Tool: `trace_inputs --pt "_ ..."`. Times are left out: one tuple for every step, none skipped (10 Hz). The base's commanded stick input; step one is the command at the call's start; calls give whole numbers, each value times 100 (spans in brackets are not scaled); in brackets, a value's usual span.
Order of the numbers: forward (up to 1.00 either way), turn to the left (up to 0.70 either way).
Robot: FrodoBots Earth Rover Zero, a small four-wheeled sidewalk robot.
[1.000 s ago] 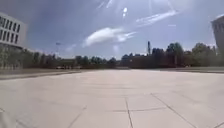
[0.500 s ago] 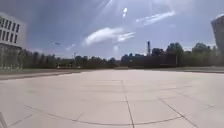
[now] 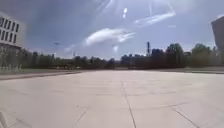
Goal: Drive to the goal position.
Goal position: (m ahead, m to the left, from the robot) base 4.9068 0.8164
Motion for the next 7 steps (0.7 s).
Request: trace_inputs --pt "70 1" --pt "70 1" --pt "70 2" --pt "70 1" --pt "70 1" --pt "70 1" --pt "70 2"
